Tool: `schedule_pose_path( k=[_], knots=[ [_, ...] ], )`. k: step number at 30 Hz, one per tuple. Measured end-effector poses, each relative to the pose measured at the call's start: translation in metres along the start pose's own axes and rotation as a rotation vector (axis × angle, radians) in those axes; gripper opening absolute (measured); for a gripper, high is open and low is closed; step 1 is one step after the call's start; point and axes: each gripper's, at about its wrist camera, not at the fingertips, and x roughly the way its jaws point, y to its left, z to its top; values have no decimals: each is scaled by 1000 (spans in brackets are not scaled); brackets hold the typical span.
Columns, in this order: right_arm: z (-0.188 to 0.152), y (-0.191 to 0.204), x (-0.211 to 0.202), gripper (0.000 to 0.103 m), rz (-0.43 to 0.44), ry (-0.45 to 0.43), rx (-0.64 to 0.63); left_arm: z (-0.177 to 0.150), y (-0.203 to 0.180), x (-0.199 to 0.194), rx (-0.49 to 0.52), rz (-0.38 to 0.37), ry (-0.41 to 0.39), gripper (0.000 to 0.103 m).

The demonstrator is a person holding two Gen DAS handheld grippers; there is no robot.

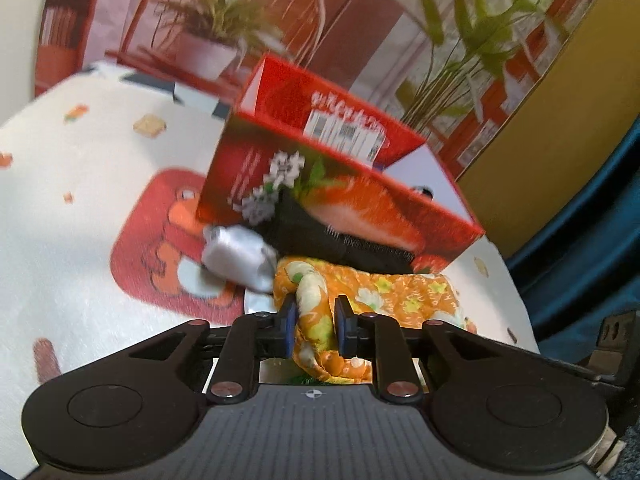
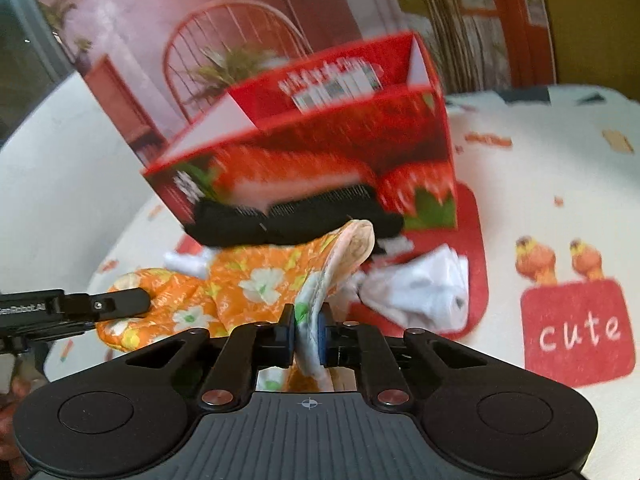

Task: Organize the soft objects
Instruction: 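Grasp the orange floral oven mitt with both grippers and lift it, then lower the oven mitt into the red box and open both grippers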

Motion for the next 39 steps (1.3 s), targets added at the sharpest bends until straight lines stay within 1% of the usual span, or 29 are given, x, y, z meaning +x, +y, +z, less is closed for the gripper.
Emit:
schedule_pose_path(
  k=[4, 10, 15, 21, 26, 30, 34, 39],
  knots=[
    [17, 13, -21, 9, 42, -54, -51, 11, -5, -20, 11, -15, -62, 19],
    [49, 31, -42, 9, 76, -134, -122, 36, -16, -42, 56, -36, -152, 19],
    [82, 45, -45, 9, 77, -168, -192, 63, -30, -46, 119, -32, -186, 19],
    [123, 51, -38, 9, 53, -211, -250, 101, -49, -32, 227, -21, -224, 19],
    [152, 47, -16, 9, 14, -224, -264, 128, -55, -2, 246, 5, -216, 19],
    [172, 38, 5, 9, -16, -214, -268, 140, -48, 28, 206, 12, -182, 19],
    [189, 20, 37, 9, -40, -179, -240, 150, -37, 63, 163, 27, -127, 19],
    [201, 2, 76, 9, -73, -122, -223, 162, -31, 101, 174, 59, -78, 20]
  ],
)
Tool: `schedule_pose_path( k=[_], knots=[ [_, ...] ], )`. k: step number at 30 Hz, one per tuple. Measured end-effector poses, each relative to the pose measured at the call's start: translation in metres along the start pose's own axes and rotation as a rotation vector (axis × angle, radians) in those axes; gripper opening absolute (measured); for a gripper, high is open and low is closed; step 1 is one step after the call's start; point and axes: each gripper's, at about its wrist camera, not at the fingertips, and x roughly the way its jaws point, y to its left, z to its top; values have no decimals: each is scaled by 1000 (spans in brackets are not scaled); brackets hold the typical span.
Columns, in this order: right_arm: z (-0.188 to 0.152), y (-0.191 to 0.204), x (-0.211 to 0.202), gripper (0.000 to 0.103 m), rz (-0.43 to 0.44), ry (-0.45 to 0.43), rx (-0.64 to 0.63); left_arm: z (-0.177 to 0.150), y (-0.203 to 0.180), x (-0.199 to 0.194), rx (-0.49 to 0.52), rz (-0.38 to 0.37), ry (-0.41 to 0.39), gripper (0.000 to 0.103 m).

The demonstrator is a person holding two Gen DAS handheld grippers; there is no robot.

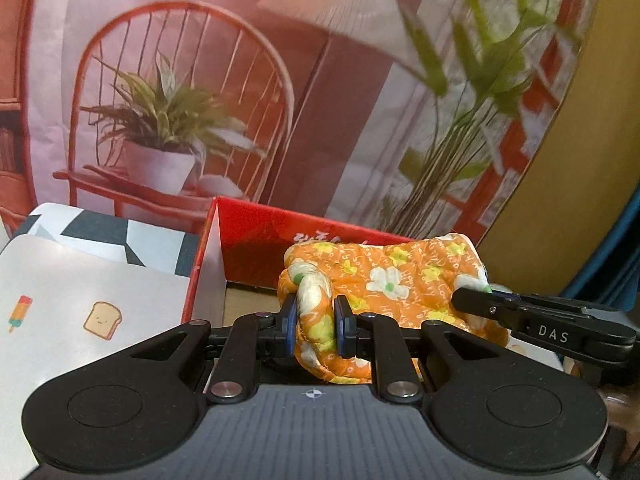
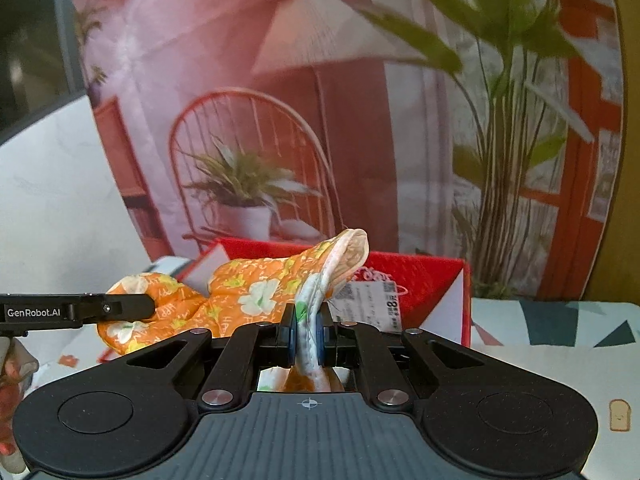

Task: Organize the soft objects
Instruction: 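Lower the oven mitt into the red box and open both grippers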

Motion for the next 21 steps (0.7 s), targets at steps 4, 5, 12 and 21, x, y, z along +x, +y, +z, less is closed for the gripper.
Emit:
schedule_pose_path(
  k=[4, 5, 12, 21],
  knots=[
    [0, -11, 28, 9, -27, 49, 16, 2, 1, 23, 34, 18, 41, 20],
    [-1, -14, 34, 9, -33, 59, 20, 2, 1, 28, 41, 23, 51, 20],
    [-5, -24, 58, 9, -88, 122, 47, 2, 1, 43, 88, 38, 78, 45],
    [-10, -31, 36, 43, -116, 47, 95, 0, -3, 13, 126, 27, 40, 59]
  ],
)
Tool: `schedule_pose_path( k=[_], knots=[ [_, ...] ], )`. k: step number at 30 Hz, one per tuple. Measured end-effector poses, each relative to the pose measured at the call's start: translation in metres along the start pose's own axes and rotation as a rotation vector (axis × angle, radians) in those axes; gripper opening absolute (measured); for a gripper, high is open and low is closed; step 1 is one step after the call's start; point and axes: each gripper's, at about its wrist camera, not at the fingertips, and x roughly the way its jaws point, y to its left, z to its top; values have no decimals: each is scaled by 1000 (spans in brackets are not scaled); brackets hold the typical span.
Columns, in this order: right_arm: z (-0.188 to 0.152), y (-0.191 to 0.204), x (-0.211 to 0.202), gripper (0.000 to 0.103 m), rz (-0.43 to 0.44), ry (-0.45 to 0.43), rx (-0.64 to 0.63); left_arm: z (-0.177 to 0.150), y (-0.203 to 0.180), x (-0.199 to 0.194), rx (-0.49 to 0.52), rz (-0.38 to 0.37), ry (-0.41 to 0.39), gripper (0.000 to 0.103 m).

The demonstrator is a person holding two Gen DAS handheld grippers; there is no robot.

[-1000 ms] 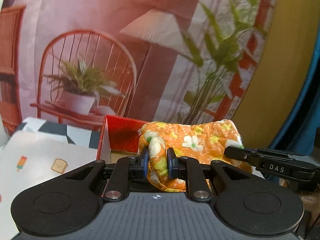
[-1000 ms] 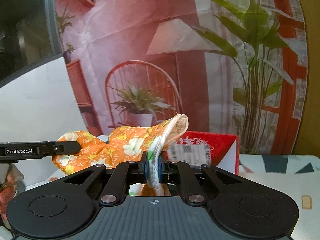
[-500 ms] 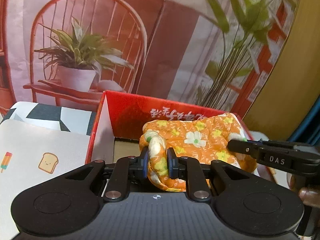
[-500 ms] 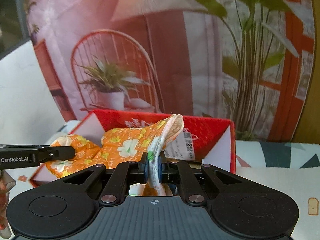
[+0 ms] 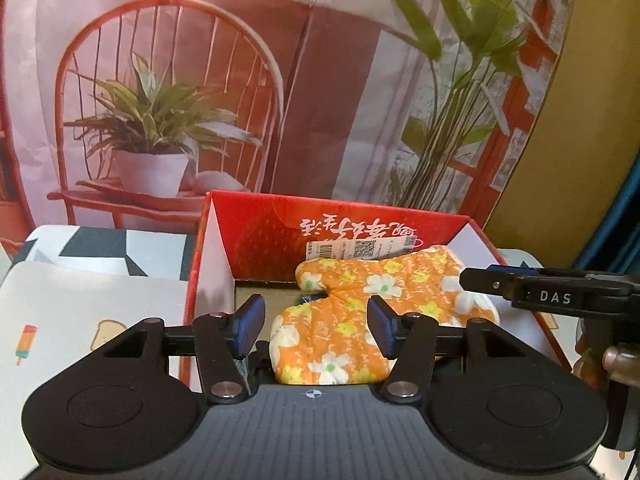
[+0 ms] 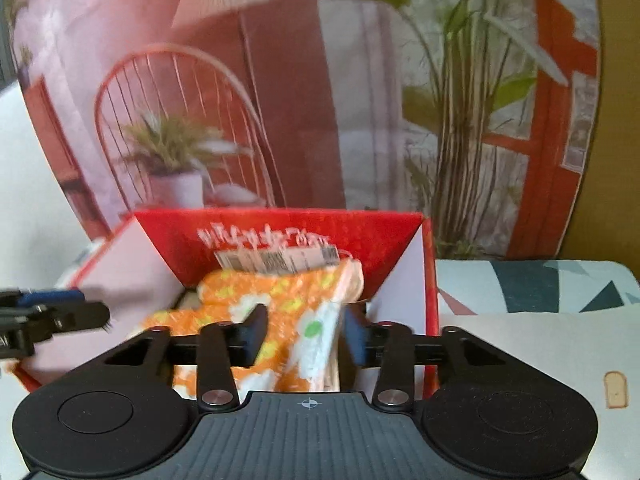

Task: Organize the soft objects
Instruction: 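Lower the oven mitt into the red box and open both grippers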

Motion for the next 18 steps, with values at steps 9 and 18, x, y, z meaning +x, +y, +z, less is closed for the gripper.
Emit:
schedule_pose_path(
  k=[9, 18],
  knots=[
    [-19, 20, -49, 52, 22, -58, -79, -25, -8, -44, 26, 26, -28, 60],
    [-49, 35, -92, 103, 34, -101, -107, -47, -15, -76, 64, 51, -42, 101]
  ],
)
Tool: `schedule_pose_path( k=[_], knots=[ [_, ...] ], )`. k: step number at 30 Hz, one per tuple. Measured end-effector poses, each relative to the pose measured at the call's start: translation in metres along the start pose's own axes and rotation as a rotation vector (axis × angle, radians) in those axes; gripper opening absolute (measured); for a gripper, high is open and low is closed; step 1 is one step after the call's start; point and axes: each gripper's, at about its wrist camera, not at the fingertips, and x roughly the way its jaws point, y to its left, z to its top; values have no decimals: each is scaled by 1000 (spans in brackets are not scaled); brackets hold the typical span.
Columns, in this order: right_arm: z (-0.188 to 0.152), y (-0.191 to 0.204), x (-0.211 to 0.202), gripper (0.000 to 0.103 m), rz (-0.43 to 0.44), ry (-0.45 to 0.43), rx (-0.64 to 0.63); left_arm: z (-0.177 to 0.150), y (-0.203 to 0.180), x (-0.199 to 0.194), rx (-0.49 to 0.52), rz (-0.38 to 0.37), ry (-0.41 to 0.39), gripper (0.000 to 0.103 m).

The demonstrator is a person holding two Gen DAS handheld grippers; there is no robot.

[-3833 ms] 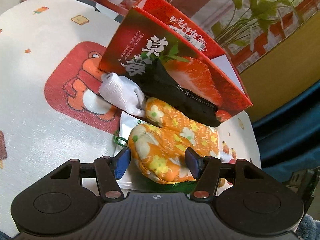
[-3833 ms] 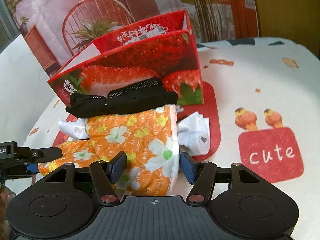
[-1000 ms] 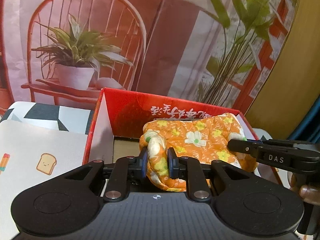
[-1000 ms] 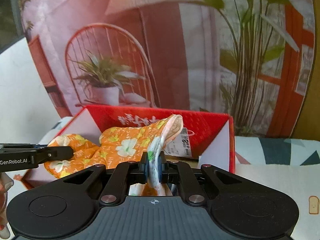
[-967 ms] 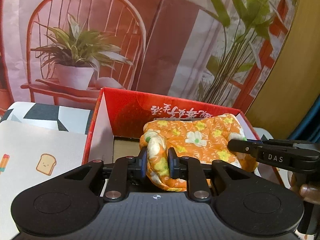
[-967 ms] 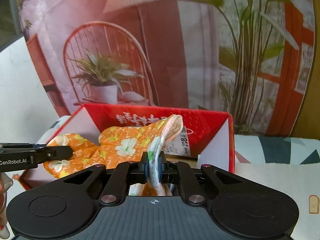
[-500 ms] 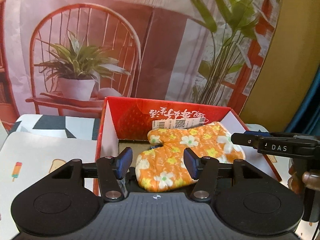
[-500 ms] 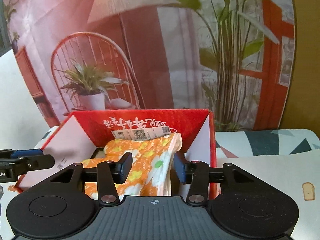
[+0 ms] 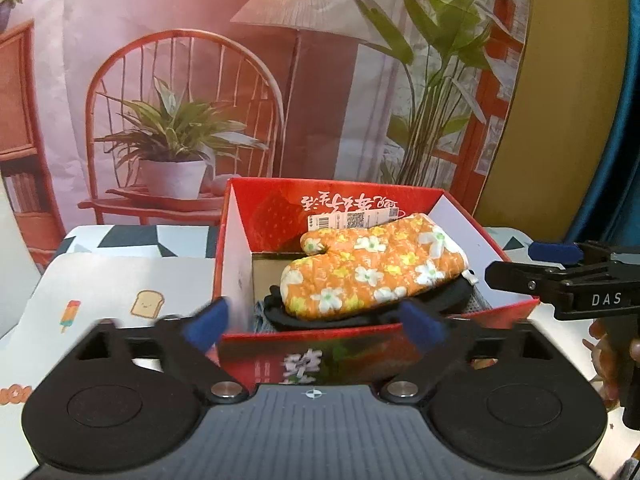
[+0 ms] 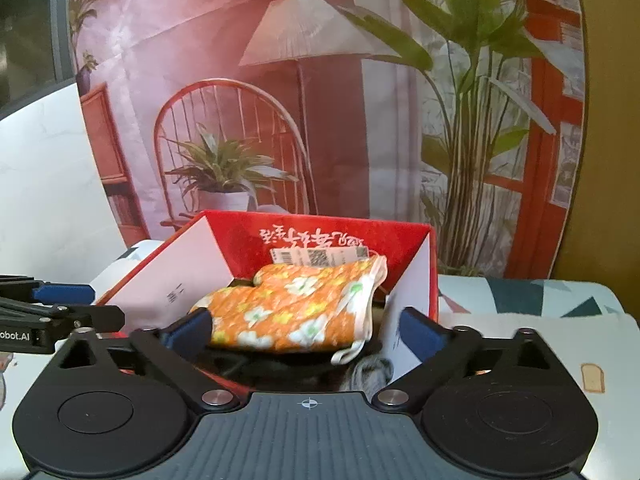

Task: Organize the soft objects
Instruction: 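Lower the oven mitt into the red box and open both grippers, then move both grippers to the black mesh-trimmed item and grasp it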

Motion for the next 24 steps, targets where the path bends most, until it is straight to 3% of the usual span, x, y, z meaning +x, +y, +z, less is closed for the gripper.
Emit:
schedule_pose_path(
  k=[12, 24],
  knots=[
    [-34, 9, -20, 103, 1, 28, 6, -28, 1, -8, -6, 0, 44, 101],
    [-67, 5, -11, 102, -1, 78, 18, -58, 8, 4, -47, -5, 107, 100]
  ],
)
